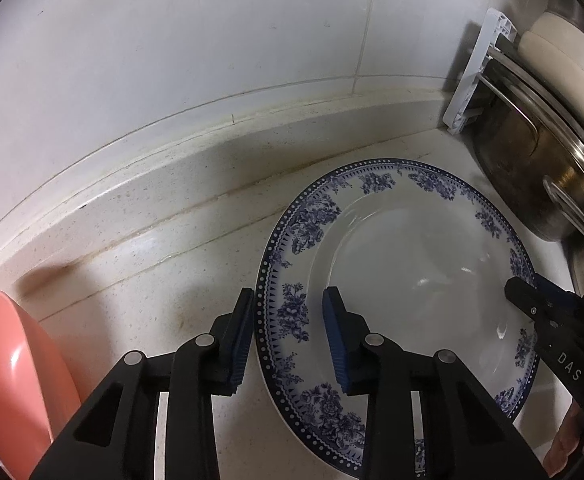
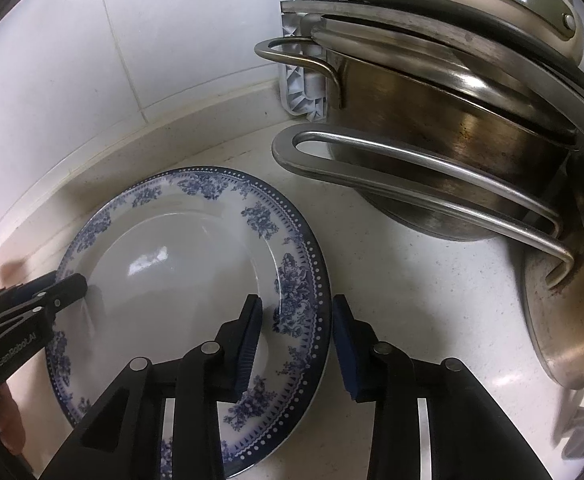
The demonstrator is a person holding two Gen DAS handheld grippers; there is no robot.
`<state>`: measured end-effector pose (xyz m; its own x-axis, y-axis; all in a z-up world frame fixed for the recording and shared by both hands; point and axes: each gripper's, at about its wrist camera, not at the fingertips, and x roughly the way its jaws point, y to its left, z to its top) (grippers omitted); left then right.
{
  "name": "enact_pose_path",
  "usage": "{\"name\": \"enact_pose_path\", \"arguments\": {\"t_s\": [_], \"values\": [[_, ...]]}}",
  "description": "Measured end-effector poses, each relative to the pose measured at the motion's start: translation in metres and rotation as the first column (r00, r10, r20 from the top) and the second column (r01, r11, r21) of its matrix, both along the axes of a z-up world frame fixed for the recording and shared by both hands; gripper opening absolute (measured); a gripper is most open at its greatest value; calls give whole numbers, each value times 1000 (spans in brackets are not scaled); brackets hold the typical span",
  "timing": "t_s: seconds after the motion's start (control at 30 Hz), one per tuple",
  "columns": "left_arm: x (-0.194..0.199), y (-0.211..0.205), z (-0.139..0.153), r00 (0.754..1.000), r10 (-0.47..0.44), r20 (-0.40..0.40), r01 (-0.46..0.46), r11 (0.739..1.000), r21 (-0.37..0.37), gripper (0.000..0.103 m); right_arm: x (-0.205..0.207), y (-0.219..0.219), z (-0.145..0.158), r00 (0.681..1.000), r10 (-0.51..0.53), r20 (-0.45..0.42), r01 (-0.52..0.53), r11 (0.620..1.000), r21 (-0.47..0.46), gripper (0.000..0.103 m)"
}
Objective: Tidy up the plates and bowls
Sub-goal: 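Close both grippers on the rim of the blue-and-white plate, then lift the blue-and-white plate and carry it toward the plate stack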
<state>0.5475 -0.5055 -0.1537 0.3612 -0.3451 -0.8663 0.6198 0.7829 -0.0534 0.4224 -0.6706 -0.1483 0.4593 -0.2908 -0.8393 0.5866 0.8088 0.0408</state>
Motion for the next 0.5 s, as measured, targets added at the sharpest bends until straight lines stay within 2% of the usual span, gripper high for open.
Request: {"name": "enact_pose_path", "arguments": {"t_s": [0.5], "values": [[-20,12,25,1000,20,-1,-20,1000,4,34,-8,10,12,1000,-11,-10,11,1000,16,35]]}}
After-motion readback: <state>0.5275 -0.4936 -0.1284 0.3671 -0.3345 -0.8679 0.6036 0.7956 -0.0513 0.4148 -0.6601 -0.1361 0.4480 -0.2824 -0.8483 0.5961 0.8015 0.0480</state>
